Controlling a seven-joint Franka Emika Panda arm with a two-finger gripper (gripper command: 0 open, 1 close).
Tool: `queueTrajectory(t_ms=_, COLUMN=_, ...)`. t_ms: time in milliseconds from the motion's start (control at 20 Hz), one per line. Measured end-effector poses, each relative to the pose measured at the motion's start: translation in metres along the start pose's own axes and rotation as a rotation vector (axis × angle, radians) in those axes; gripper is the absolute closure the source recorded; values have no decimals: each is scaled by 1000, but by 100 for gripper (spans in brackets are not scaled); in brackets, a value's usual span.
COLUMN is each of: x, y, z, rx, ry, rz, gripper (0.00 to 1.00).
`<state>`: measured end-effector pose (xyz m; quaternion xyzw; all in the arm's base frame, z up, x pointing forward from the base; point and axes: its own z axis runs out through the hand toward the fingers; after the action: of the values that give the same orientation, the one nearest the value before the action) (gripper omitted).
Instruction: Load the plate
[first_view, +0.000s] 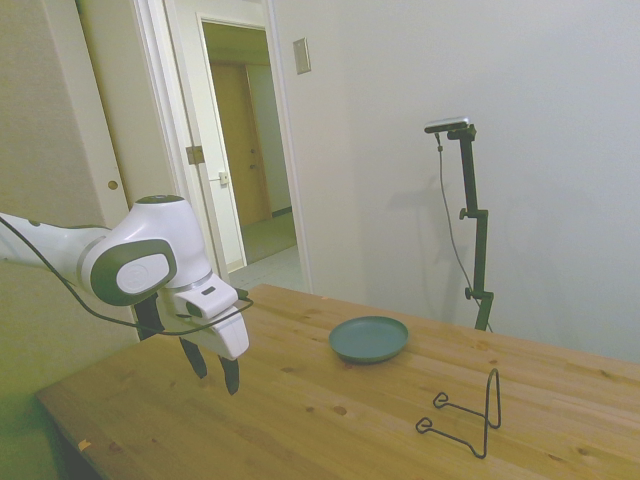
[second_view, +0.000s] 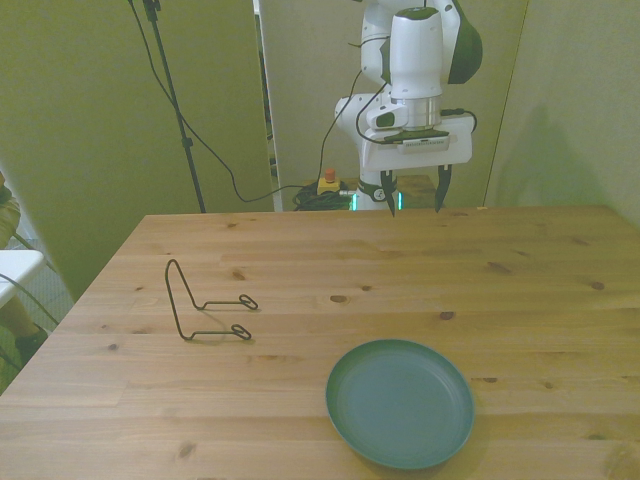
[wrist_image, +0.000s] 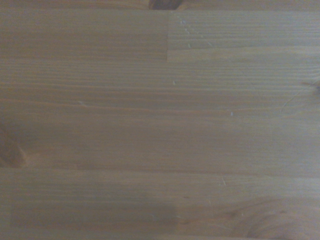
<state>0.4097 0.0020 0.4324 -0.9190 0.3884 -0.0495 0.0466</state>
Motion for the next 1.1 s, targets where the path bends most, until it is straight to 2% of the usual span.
queueTrajectory(t_ms=250, x=7, y=1, z=4, rx=8, ry=2, rz=11, gripper=0)
queueTrajectory(t_ms=500, x=46, y=6, z=2, rx=49, ry=21, rz=32, gripper=0)
queueTrajectory(t_ms=800, x=131, y=9, z=-3, rx=78, ry=62, rz=45, gripper=0)
queueTrajectory(t_ms=1100, x=217, y=-14, z=-5, rx=75, ry=109, rz=53, gripper=0)
